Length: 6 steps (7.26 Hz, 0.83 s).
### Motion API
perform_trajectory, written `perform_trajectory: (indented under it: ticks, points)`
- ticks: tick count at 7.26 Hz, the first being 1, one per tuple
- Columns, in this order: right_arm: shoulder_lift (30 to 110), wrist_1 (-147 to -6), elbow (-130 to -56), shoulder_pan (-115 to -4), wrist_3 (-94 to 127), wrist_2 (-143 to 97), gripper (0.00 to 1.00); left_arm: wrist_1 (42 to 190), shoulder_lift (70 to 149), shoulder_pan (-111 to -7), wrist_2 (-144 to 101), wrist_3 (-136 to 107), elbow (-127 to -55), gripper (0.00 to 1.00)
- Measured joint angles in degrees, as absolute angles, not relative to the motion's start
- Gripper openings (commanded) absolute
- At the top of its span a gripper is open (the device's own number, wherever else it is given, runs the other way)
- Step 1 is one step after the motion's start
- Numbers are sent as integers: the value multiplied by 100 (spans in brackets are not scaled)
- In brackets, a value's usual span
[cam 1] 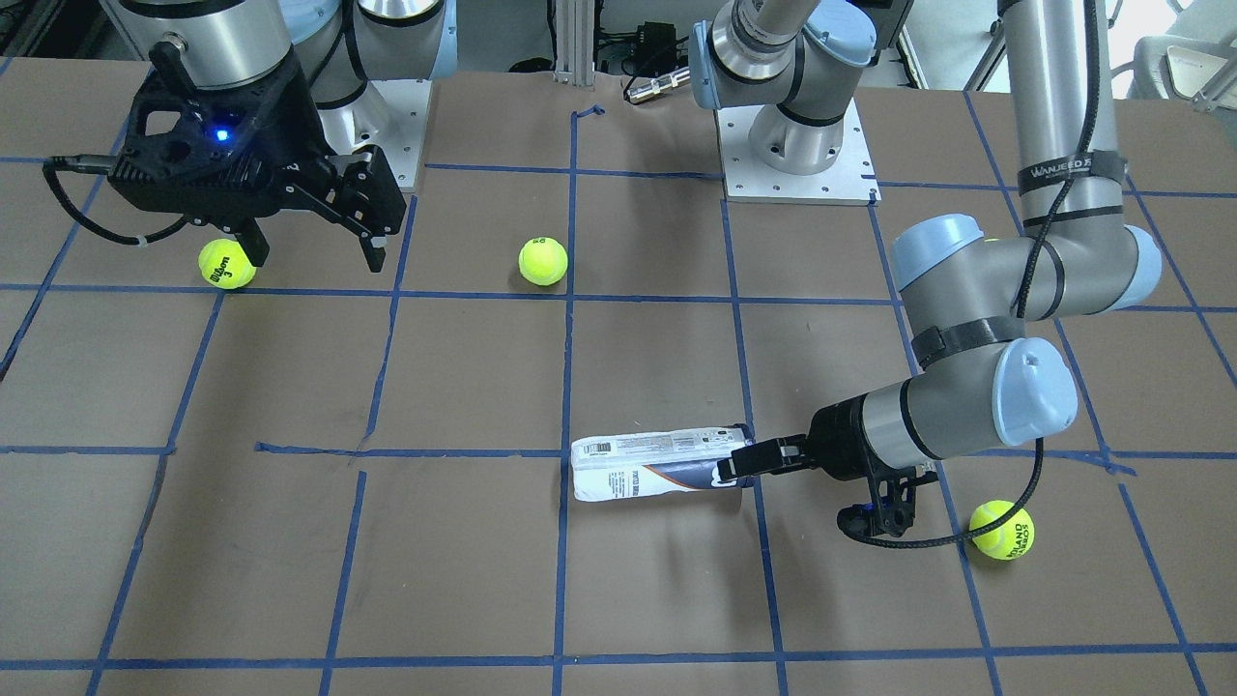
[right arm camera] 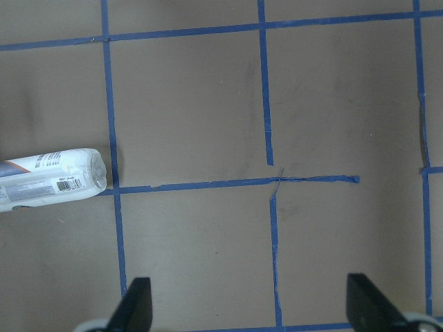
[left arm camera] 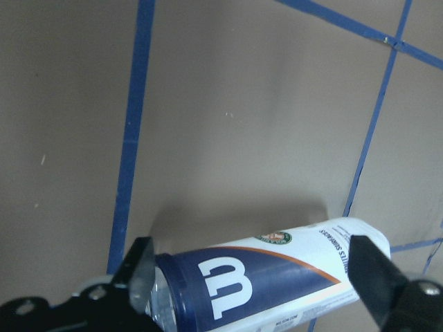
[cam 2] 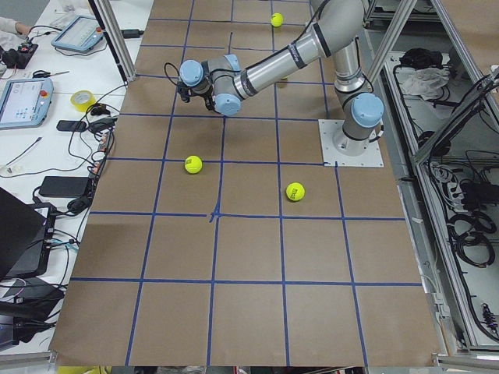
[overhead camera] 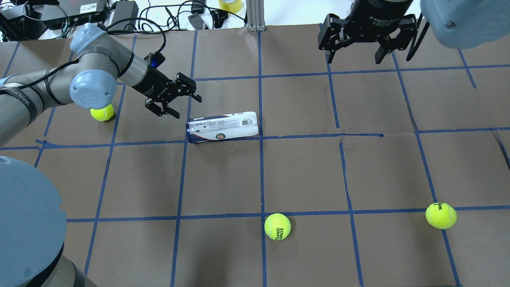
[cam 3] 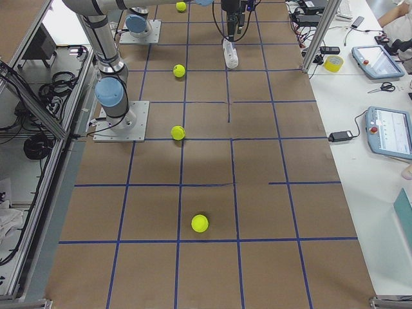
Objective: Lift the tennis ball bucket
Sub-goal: 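Lower the left gripper onto the lying tube's open end and grasp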
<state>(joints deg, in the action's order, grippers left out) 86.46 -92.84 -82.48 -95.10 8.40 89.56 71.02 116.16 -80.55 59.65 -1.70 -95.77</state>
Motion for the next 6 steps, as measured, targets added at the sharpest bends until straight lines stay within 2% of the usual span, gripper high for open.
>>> perform_trajectory:
  ticks: [6]
  points:
    - [8648, -9299, -8349, -9494, 802, 9014, 100, 7073, 11945, -8059, 5603, -182, -9590, 100]
